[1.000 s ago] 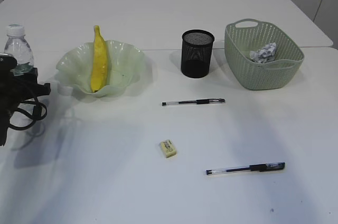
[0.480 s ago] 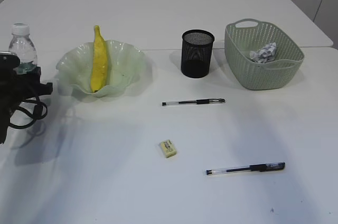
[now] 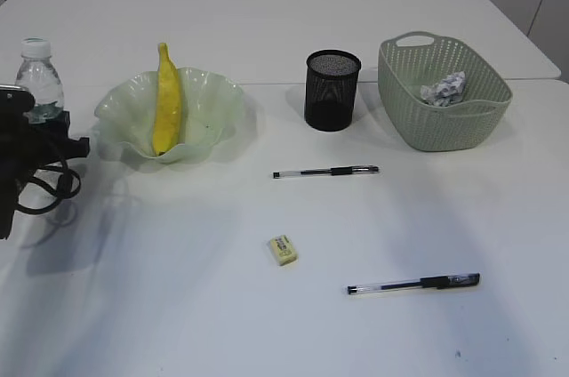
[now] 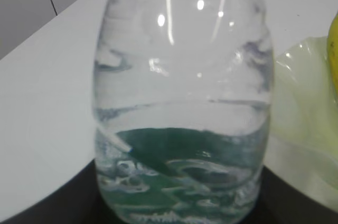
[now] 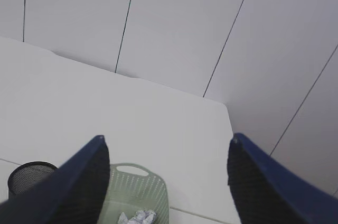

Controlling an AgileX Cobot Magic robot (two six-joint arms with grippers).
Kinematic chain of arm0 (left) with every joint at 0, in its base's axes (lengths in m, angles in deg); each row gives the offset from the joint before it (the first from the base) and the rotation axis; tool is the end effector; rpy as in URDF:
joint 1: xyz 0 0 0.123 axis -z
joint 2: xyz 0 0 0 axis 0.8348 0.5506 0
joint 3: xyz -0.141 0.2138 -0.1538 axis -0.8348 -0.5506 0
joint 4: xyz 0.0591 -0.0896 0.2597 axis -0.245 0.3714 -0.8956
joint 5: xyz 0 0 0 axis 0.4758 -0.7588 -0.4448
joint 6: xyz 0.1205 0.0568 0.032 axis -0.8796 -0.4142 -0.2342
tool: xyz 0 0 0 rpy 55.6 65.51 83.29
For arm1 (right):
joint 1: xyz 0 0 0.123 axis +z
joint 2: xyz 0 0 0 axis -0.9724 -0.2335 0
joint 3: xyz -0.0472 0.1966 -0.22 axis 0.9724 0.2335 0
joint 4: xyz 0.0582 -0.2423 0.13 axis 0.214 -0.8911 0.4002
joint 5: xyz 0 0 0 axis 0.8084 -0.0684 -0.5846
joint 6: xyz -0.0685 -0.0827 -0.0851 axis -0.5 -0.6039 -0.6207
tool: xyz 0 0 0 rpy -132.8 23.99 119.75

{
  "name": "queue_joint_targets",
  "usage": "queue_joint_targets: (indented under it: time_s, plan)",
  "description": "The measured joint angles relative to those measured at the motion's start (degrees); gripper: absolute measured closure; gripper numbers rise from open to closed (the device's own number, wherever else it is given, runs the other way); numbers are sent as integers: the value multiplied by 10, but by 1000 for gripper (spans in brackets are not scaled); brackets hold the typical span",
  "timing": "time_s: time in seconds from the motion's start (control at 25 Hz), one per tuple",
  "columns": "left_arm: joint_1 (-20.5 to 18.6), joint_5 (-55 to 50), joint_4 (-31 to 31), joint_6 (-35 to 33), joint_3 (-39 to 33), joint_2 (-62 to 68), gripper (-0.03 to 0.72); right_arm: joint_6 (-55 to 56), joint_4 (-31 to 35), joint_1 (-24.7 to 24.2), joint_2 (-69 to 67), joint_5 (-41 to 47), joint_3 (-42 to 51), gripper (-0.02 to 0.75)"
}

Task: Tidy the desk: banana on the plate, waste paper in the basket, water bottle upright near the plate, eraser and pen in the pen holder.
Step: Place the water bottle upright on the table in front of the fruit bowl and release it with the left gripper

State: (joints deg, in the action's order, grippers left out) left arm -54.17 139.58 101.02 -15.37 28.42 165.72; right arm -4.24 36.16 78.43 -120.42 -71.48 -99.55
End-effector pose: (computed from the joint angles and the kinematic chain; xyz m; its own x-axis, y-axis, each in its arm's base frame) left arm 0.4410 0.0077 0.0507 -0.1634 0.0684 -0.9842 -0.1381 0.9862 0.0914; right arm 0.3281 0.0100 0.4288 -0.0790 -0.3157 -0.9456 -0.0528 0.9485 -0.3123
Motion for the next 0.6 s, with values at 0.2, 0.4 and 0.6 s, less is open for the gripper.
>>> queue_joint_targets:
  time_s: [0.2, 0.4, 0.6]
  plan:
    - [0, -17, 1, 0, 15, 0, 311, 0, 0, 0, 0, 0, 0, 219]
    - [0, -18, 1, -7, 16, 0, 311, 0, 0, 0, 0, -2, 0, 219]
    - [0, -21, 10, -25, 16, -5, 311, 0, 0, 0, 0, -5, 0, 219]
